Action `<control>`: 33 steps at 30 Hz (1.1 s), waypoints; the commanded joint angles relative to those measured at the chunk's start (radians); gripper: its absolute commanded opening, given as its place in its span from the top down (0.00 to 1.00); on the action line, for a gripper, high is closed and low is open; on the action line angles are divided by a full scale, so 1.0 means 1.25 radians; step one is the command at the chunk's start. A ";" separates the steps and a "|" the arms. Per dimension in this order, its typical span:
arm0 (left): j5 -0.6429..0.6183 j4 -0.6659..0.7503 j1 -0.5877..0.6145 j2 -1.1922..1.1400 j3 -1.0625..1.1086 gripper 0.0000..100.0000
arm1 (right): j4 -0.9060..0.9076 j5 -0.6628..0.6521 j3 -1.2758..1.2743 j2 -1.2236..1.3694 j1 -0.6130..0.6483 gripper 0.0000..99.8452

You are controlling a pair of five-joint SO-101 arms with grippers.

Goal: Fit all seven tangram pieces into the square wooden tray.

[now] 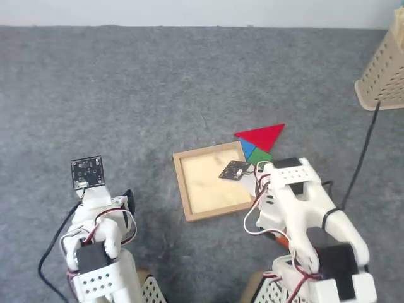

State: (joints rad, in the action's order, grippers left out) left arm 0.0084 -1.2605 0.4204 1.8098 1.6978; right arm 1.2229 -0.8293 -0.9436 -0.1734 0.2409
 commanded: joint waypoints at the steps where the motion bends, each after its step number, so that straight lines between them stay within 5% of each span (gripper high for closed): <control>1: 0.004 -0.004 -0.001 0.012 -0.010 0.78 | -0.071 -0.009 -0.036 0.017 0.004 0.85; 6: 0.004 -0.004 -0.001 0.012 -0.010 0.78 | -0.090 0.039 -0.037 0.018 0.006 0.99; 15: 0.004 -0.004 -0.001 0.012 -0.010 0.78 | -0.115 0.109 -0.010 0.009 0.001 0.99; 33: 0.004 -0.004 -0.001 0.012 -0.010 0.78 | -0.026 0.210 0.377 0.009 -0.190 0.99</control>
State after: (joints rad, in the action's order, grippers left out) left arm 0.0084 -1.2605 0.4204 1.8098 1.6978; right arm 1.1692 -0.6191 -0.6199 -0.1488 0.0414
